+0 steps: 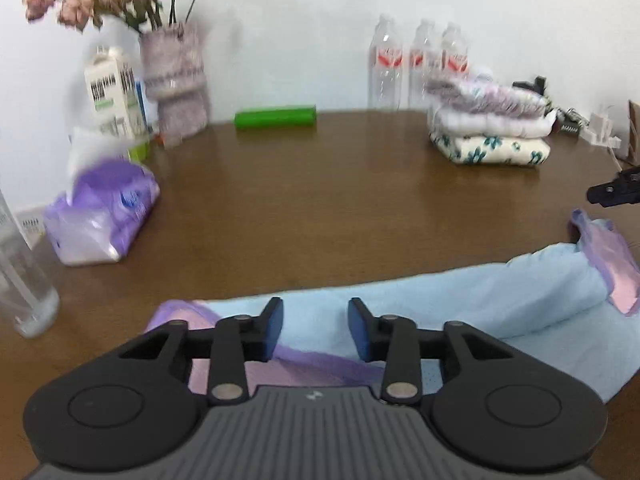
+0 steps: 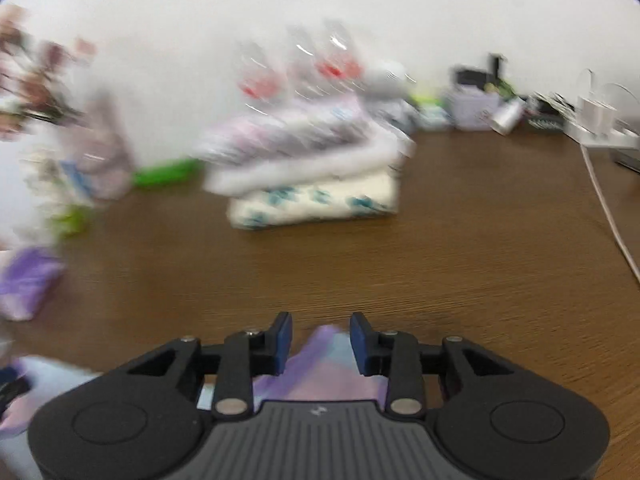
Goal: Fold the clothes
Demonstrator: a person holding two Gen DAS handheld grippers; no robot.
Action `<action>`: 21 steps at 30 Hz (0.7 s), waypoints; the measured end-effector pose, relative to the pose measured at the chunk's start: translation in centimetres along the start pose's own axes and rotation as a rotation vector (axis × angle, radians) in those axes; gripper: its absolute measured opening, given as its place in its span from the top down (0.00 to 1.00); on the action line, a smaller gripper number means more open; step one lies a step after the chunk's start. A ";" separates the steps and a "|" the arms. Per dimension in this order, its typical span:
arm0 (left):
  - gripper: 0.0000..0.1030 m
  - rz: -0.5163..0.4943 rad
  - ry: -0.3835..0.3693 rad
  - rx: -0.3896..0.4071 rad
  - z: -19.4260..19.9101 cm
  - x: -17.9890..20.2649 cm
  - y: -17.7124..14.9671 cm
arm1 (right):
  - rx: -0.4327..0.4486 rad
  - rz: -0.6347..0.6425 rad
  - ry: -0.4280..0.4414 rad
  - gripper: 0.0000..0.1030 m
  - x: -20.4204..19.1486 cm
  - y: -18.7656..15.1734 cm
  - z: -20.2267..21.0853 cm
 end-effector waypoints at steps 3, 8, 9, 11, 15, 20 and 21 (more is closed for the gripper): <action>0.65 0.024 -0.012 -0.015 -0.1 -0.5 -0.7 | -0.022 0.058 -0.064 0.88 -1.5 -0.9 -1.8; 0.65 0.041 -0.015 -0.032 0.1 -1.1 -1.8 | 0.085 0.049 -0.026 0.97 -1.6 -1.3 0.4; 0.65 0.044 -0.017 -0.029 0.3 -1.0 -1.8 | 0.136 0.046 -0.008 0.97 -1.1 -1.6 2.2; 0.65 0.040 -0.033 -0.021 0.7 -0.8 -1.7 | 0.248 0.036 0.023 0.97 0.3 -3.0 6.4; 0.63 0.042 -0.071 -0.017 1.2 -0.8 -1.8 | 0.262 -0.056 -0.012 0.87 4.1 -9.4 10.1; 0.59 0.043 -0.058 -0.003 1.8 -1.3 -1.4 | 0.198 -0.181 0.057 0.68 6.7 -11.6 11.2; 0.57 0.043 -0.056 0.002 1.9 -1.4 -1.2 | 0.202 -0.228 0.092 0.61 7.4 -10.9 11.3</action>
Point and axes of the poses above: each gripper's, at about its wrist camera, not at the fingertips, and z roughly against the way its jaws point, x to its right, y to its top, the point moved 4 cm from there along -z, roughly the way its jaws point, and after that the axes turned 14 degrees about -y, right-handed, at the moved point
